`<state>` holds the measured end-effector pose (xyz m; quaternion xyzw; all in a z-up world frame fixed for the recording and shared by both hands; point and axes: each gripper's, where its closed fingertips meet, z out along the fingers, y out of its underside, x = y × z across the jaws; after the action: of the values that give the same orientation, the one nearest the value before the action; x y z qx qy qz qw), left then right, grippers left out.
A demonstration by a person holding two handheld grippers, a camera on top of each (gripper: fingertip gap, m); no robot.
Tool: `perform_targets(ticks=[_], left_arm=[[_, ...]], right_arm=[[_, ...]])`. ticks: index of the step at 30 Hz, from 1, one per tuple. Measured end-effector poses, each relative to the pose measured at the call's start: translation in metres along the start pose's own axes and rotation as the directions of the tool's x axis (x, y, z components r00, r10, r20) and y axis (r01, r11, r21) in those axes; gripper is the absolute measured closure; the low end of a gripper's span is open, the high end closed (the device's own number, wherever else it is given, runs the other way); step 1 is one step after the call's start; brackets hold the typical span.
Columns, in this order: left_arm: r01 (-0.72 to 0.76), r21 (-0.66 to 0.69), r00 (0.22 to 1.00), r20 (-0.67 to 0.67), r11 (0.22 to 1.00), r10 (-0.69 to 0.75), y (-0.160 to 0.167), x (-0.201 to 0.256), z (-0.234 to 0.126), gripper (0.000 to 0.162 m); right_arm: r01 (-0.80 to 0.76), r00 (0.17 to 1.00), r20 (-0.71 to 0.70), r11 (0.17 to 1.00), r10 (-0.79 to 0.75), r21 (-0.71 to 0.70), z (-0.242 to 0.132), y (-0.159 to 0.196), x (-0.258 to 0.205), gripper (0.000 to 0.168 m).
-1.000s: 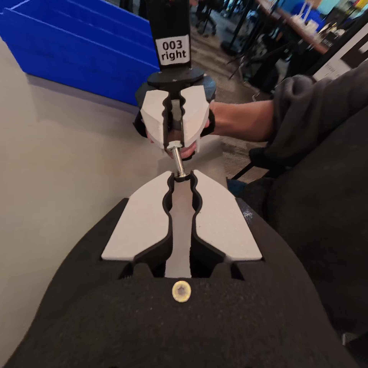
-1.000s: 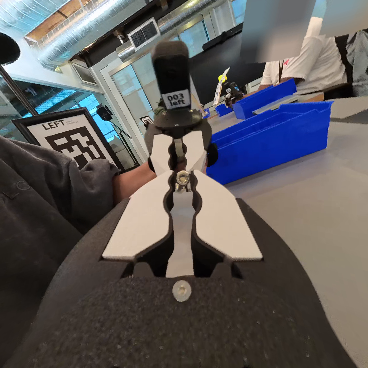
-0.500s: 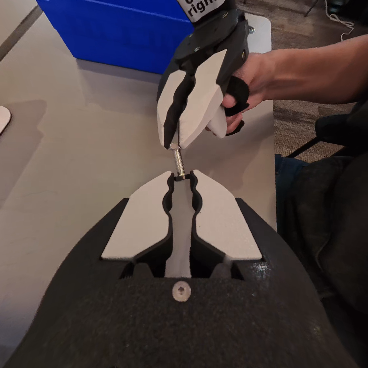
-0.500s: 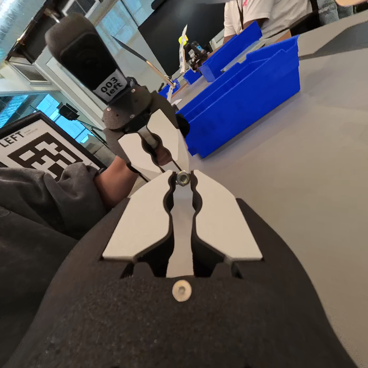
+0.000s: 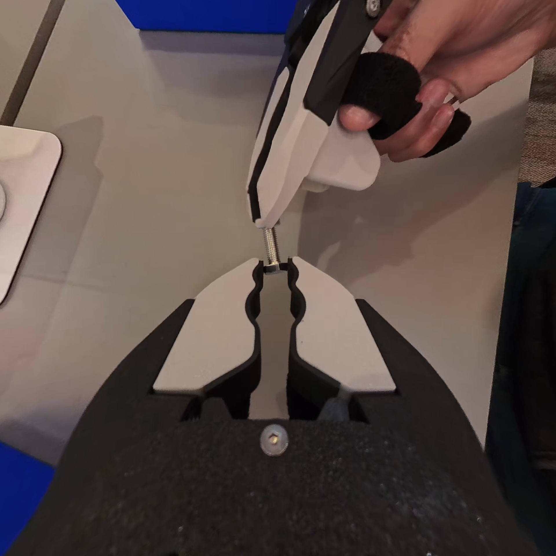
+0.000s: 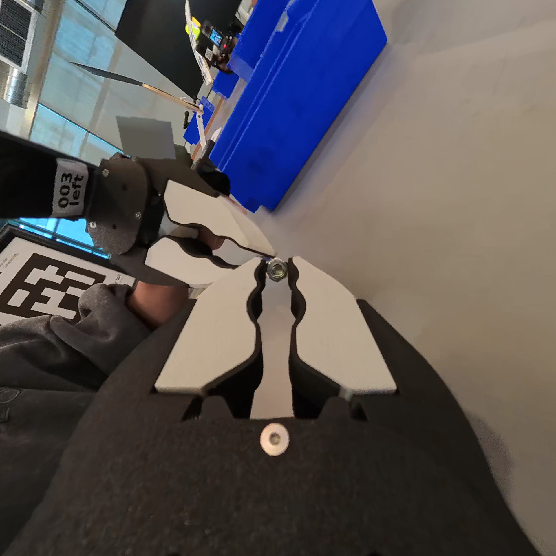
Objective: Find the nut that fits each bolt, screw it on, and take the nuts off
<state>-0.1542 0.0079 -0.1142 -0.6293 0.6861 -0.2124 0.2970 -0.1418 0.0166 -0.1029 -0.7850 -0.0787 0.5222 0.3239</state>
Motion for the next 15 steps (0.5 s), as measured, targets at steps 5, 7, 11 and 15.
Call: perform_targets(ticks=[5, 7, 11, 15], left_arm=[[-0.079, -0.097, 0.992, 0.092, 0.992, 0.087, 0.011, -0.006, 0.007, 0.147], [-0.091, -0.101, 0.992, 0.084, 0.991, 0.099, 0.011, -0.003, 0.009, 0.147], [-0.064, -0.056, 0.996, 0.066, 0.996, 0.068, 0.009, -0.001, 0.007, 0.147], [0.094, 0.161, 0.986, -0.152, 0.983, -0.069, -0.011, 0.019, -0.009, 0.147]], right_arm=[[-0.137, 0.99, 0.04, 0.99, 0.138, -0.035, 0.001, 0.004, 0.002, 0.154], [-0.173, 0.984, 0.04, 0.984, 0.174, -0.034, 0.003, 0.004, 0.003, 0.154], [-0.078, 0.994, 0.078, 0.997, 0.077, 0.01, -0.005, -0.009, -0.008, 0.154], [0.355, 0.924, 0.12, 0.932, -0.362, 0.076, -0.025, -0.017, -0.033, 0.154]])
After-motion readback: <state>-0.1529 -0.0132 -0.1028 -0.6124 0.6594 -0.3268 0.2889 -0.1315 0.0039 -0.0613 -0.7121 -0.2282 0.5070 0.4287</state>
